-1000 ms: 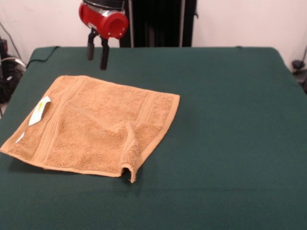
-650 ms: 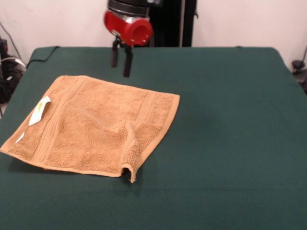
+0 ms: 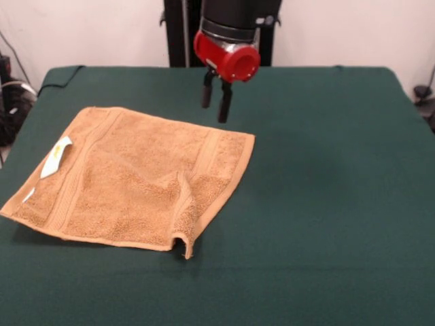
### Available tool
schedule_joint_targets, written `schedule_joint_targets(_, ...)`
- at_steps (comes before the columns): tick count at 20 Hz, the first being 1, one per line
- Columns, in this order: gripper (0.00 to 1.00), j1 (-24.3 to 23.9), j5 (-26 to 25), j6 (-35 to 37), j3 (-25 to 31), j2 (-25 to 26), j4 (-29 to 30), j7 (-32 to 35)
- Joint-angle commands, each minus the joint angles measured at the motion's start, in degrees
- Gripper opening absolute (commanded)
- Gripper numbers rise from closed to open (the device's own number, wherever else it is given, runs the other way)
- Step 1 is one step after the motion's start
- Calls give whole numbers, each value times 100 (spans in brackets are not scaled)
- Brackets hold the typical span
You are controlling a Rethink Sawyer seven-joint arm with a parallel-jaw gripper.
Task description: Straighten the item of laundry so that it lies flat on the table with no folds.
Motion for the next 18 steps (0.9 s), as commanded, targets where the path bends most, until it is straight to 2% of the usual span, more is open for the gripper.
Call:
schedule_joint_targets(1,100,-411,-43,-174,660,155,61,1166)
schedule_joint_targets(7,100,-780,-422,-439,887,214,15,1038)
schedule_joint_targets(14,100,-606,-337,-461,935,377,-151,1113)
schedule_joint_targets(18,100,-341,-55,-207,817,447,-300,1198)
